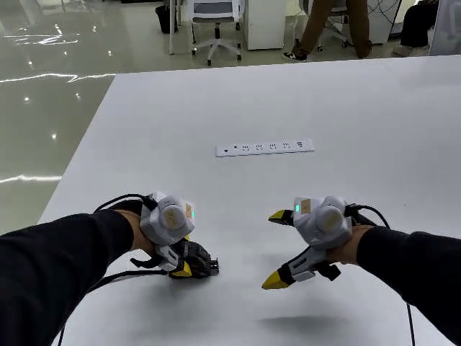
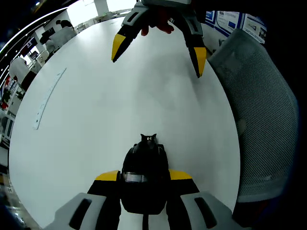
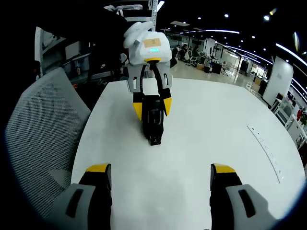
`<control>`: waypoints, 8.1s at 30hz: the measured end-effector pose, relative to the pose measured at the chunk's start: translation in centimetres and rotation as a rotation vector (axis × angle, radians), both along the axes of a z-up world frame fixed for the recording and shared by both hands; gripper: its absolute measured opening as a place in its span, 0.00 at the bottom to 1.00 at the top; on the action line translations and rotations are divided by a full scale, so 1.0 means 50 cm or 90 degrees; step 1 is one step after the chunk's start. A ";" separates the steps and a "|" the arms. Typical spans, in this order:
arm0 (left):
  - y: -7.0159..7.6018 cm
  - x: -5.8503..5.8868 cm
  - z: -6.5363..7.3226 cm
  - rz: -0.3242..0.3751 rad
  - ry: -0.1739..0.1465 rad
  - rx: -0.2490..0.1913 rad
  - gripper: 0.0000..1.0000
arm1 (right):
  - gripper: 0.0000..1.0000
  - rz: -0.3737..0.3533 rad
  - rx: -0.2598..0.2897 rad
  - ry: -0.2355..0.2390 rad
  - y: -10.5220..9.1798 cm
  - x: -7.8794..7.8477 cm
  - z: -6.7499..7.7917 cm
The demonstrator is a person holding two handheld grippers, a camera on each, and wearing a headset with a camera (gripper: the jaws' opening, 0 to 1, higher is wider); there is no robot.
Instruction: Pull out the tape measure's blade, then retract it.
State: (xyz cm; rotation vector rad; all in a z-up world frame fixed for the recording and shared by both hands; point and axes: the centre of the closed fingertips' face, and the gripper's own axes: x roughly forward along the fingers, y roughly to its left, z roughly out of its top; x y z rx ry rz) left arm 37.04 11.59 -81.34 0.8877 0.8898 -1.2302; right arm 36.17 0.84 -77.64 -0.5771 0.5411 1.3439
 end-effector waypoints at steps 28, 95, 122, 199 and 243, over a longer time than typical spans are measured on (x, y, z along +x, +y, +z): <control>-0.006 0.000 0.004 0.001 -0.003 -0.063 0.32 | 0.17 0.090 -0.100 0.021 0.166 0.004 -0.133; -0.002 0.002 0.006 0.020 -0.008 -0.096 0.32 | 0.10 0.031 -0.093 0.049 0.040 0.014 -0.130; -0.004 -0.001 0.007 0.023 -0.012 -0.105 0.33 | 0.10 0.000 -0.104 0.075 -0.062 0.017 -0.129; -0.003 -0.001 0.007 0.036 -0.006 -0.107 0.33 | 0.10 -0.037 -0.141 0.075 -0.260 0.026 -0.124; -0.011 0.003 0.010 0.054 -0.033 -0.170 0.35 | 0.12 -0.077 -0.143 0.113 -0.290 0.028 -0.125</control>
